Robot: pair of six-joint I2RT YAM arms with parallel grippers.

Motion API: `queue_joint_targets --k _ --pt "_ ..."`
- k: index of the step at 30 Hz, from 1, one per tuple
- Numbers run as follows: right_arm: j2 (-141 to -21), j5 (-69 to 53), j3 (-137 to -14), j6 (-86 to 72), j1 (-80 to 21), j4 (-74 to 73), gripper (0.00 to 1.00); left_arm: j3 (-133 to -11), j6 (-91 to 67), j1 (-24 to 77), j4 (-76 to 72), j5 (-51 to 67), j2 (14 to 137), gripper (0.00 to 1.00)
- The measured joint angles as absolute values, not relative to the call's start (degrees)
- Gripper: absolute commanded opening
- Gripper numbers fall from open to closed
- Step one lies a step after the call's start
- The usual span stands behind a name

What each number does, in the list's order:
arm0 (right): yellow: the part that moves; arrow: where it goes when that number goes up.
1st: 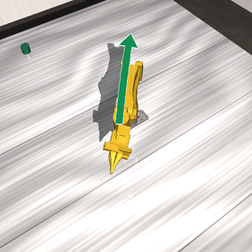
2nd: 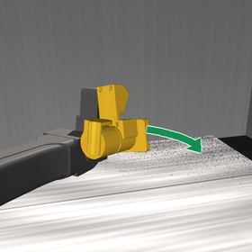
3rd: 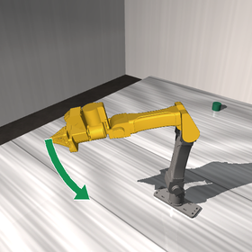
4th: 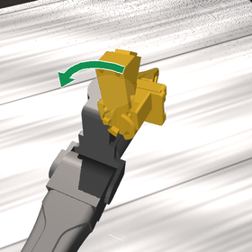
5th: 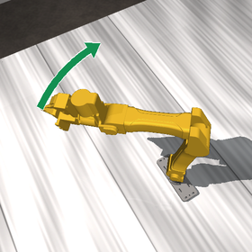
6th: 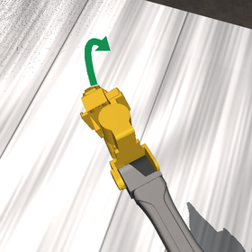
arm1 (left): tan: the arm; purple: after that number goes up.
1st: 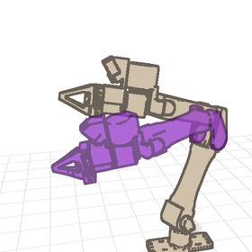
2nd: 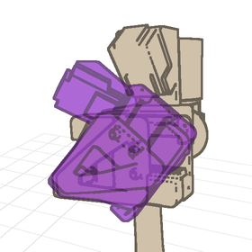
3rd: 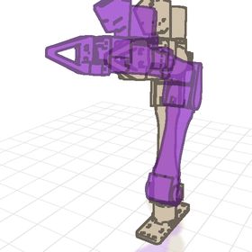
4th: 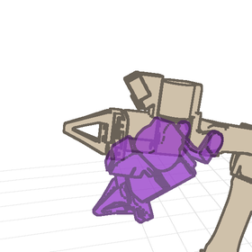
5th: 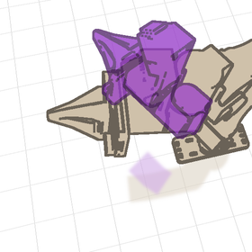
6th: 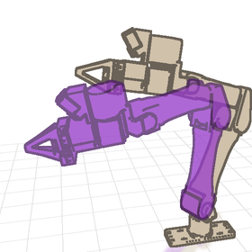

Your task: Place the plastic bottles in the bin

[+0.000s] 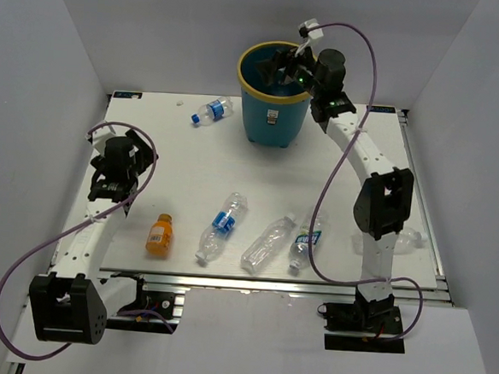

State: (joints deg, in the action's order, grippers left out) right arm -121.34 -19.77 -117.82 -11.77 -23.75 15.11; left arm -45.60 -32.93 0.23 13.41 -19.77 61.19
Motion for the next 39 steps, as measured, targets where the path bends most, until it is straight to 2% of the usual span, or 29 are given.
queue_joint_targets --k 9,19,27,31,32,33,37,39 --pt "-104.5 -22.4 -105.9 -10.6 -21.5 16.1 0.89 -45.5 -44.5 0.2 23.0 -15.3 64.0 0.98" --pt "-92.4 -31.7 -94.4 -8.7 -20.1 13.9 0.89 -34.3 -47.5 0.6 32.3 -3.9 56.2 0.98" --pt "-85.3 -37.7 -84.6 -8.6 -18.2 12.1 0.89 -30.5 -49.1 5.2 37.5 -3.8 56.1 0.98" --pt "-81.5 -38.4 -80.8 -8.6 -16.9 12.6 0.89 -28.4 -51.0 11.1 37.6 -3.9 58.7 0.98" --pt "-80.7 -38.5 -79.8 -8.6 -16.6 12.8 0.89 -28.4 -51.4 12.4 37.7 -3.8 59.9 0.95" --pt "-79.7 -38.3 -78.5 -8.6 -16.2 13.3 0.89 -28.4 -51.7 13.8 37.4 -3.9 61.1 0.81" --pt "-76.3 -37.2 -72.4 -10.7 -14.2 15.3 0.89 -29.5 -52.8 16.3 36.4 -3.8 63.5 0.47" --pt "-74.7 -35.6 -68.6 -12.5 -12.5 16.5 0.89 -30.0 -52.7 16.7 36.0 -3.9 64.3 0.42"
